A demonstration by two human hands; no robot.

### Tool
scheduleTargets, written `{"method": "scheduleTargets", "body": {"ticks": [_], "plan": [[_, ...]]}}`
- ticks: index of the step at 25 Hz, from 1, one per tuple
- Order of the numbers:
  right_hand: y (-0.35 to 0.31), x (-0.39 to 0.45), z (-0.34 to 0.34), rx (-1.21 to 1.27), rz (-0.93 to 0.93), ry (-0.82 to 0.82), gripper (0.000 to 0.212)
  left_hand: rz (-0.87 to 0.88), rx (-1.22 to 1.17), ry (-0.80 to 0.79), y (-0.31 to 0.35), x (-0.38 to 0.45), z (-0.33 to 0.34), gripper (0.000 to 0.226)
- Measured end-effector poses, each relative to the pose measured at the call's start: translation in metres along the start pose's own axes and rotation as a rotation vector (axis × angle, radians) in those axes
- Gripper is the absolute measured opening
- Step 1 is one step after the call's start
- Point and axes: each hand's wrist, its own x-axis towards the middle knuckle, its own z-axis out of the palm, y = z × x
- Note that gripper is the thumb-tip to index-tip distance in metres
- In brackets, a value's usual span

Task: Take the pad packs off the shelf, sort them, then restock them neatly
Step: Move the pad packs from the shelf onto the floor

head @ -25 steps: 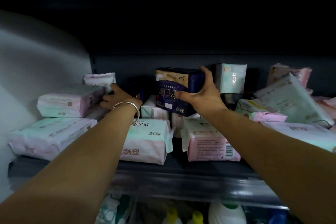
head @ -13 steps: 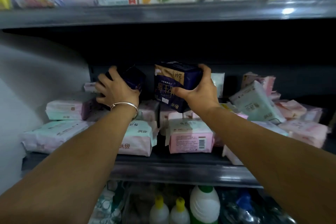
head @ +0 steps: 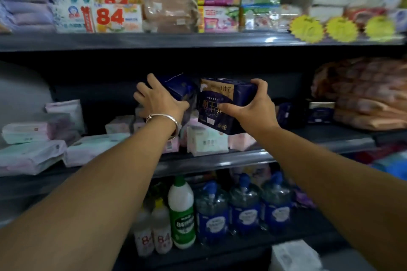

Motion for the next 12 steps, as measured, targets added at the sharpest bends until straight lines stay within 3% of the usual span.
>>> {"method": "scheduleTargets", "body": {"ticks": [7, 12], "plan": [[0.060, -0.036, -0.136, -0.226, 0.112, 0.115, 0.084, 0.080, -0.147, -0.312, 0.090, -0.109, 0.062, 0.090], [0.133, -0.048, -0.225, -0.348, 0.275, 0.203, 0.073, 0.057, -0.170, -0.563, 0.144, -0.189, 0.145, 0.089]]}}
